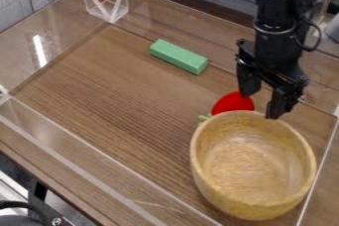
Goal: Move the red fruit to the left
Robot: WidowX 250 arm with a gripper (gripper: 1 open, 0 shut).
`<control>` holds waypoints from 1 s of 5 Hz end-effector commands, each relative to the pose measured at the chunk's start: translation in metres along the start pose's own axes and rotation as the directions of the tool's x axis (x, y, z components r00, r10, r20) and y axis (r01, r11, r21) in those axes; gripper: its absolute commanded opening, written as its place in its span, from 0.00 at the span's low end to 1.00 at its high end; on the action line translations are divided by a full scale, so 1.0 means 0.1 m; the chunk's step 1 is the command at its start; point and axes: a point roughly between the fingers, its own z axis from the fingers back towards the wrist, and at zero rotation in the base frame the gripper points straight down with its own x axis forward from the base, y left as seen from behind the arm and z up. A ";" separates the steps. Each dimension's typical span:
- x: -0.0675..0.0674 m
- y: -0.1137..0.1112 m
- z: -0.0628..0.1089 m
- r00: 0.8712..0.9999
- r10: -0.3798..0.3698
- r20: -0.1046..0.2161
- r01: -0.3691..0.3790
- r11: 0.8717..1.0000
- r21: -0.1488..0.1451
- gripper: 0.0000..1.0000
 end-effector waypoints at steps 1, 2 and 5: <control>-0.02 0.18 0.03 0.994 0.107 0.017 -0.108 0.994 0.020 1.00; -0.14 0.27 -0.01 0.978 0.211 0.008 -0.211 0.977 0.025 1.00; -0.11 0.10 0.03 0.988 0.157 0.011 -0.157 0.987 0.029 0.00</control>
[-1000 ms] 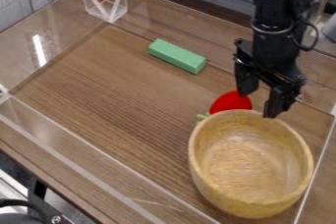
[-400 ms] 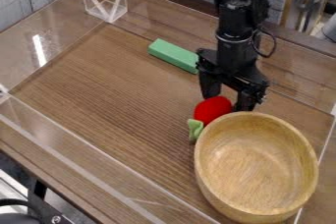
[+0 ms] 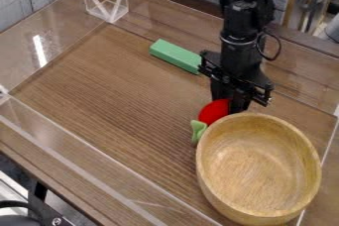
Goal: Move the red fruit to the left
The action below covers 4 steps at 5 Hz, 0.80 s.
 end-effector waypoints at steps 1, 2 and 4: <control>0.09 -0.03 0.17 0.997 -0.004 0.078 0.003 1.000 0.015 1.00; 0.12 -0.02 0.15 0.996 0.003 0.089 -0.005 1.000 0.021 1.00; 0.15 -0.16 0.25 0.993 0.058 0.101 -0.061 0.998 0.028 0.00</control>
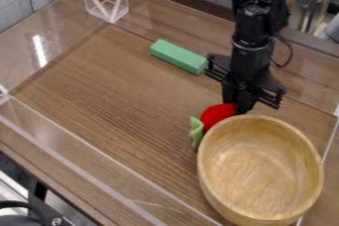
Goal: Move the red fruit to the left
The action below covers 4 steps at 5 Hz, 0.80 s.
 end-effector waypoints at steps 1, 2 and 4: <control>0.04 0.05 0.48 0.990 0.044 0.136 -0.046 0.999 0.011 0.00; -0.03 0.36 0.74 0.979 0.082 0.185 -0.089 0.996 0.028 0.00; -0.20 1.34 0.91 0.960 0.191 0.207 -0.210 0.975 0.074 0.00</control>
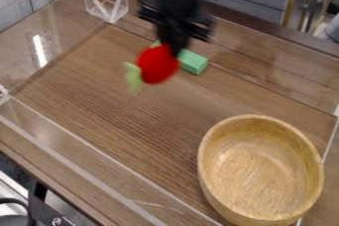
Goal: Move the red fruit to the left
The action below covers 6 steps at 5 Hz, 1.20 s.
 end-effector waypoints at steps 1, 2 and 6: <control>0.13 0.47 0.17 0.998 0.008 0.063 -0.009 1.000 0.024 0.00; 0.12 0.81 0.09 0.998 0.014 0.058 -0.017 0.999 0.043 0.00; 0.46 0.99 -0.28 0.998 -0.045 0.039 0.042 0.998 0.052 0.00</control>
